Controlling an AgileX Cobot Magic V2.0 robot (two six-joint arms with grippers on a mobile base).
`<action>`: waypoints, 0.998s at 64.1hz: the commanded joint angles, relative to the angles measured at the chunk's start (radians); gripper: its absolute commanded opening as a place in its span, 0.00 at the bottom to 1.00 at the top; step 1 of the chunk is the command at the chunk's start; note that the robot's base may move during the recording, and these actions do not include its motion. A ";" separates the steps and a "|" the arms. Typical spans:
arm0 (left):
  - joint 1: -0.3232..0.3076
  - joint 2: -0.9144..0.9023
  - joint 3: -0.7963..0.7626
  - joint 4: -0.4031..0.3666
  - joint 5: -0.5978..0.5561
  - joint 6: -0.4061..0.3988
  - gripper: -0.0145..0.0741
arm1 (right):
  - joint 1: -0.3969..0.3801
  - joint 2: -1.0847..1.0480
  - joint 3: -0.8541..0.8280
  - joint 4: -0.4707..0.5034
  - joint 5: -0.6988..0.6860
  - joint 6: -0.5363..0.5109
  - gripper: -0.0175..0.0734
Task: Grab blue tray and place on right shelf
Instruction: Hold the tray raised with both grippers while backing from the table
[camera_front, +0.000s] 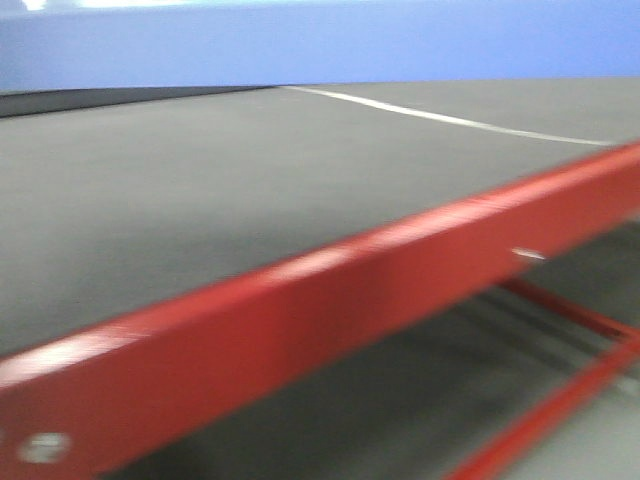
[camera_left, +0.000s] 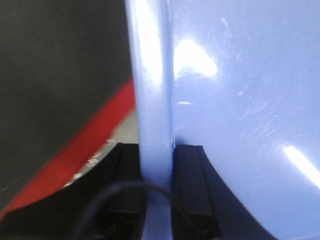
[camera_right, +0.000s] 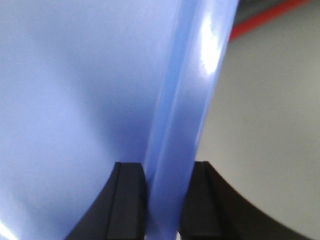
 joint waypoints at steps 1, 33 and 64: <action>-0.010 -0.023 -0.032 -0.024 0.091 0.025 0.11 | 0.002 -0.021 -0.027 -0.022 -0.061 -0.029 0.25; -0.010 -0.023 -0.032 -0.024 0.091 0.025 0.11 | 0.002 -0.021 -0.027 -0.022 -0.061 -0.029 0.25; -0.010 -0.023 -0.032 -0.024 0.091 0.025 0.11 | 0.002 -0.021 -0.027 -0.022 -0.061 -0.029 0.25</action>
